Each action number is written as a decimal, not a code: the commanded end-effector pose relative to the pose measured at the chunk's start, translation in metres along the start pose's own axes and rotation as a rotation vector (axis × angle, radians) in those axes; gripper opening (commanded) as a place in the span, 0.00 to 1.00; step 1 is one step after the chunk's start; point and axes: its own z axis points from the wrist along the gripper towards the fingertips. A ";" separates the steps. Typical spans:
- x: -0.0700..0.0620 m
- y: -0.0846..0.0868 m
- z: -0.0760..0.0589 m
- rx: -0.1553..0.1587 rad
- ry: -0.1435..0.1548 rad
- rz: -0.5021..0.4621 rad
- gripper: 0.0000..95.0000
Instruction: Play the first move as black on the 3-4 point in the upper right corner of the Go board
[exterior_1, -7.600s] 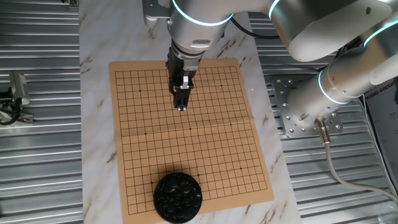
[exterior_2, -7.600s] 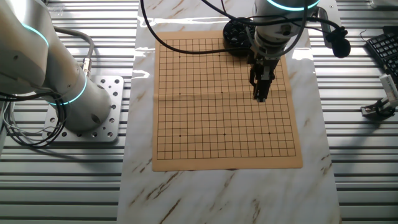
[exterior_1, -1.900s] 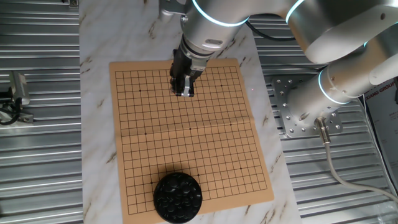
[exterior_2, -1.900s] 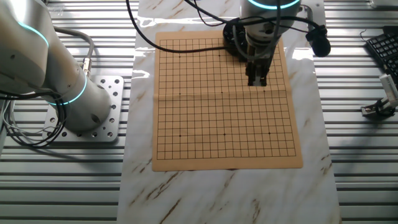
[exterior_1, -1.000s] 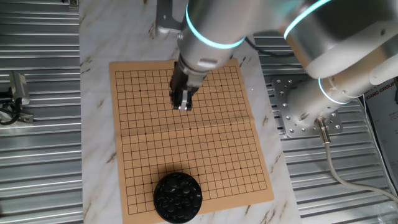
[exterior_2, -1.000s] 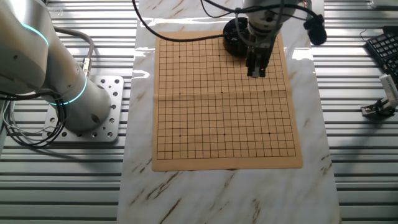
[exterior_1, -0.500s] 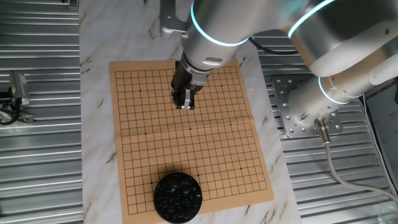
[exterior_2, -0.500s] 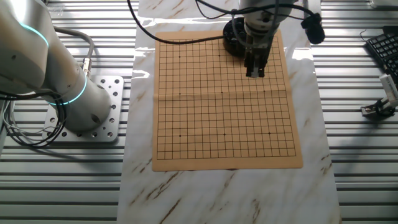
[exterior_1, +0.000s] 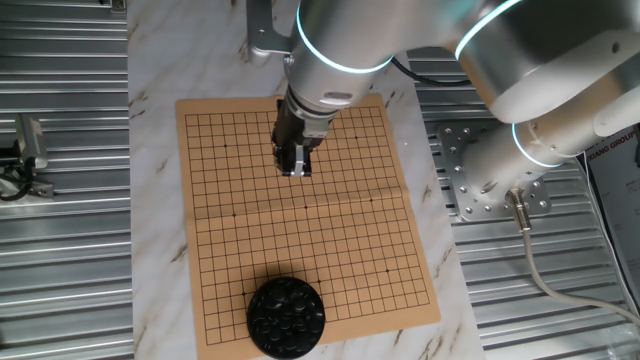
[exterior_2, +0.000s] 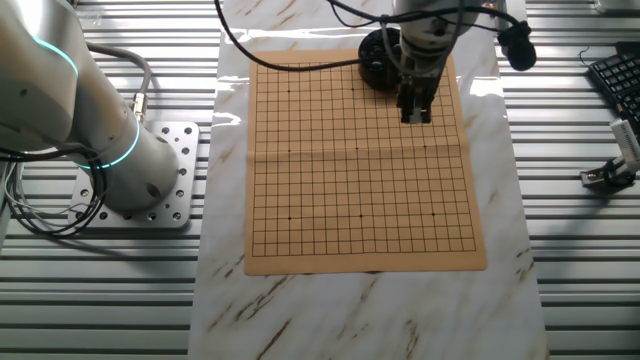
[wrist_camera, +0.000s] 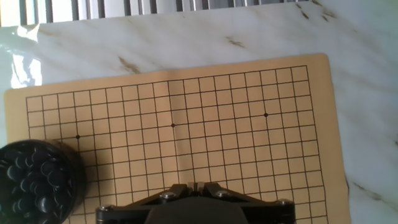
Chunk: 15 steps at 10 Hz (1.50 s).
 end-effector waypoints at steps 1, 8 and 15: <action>-0.001 0.000 0.000 -0.005 0.003 -0.016 0.00; -0.001 0.000 0.000 -0.005 0.009 -0.028 0.00; -0.001 0.000 0.000 0.008 0.031 -0.239 0.00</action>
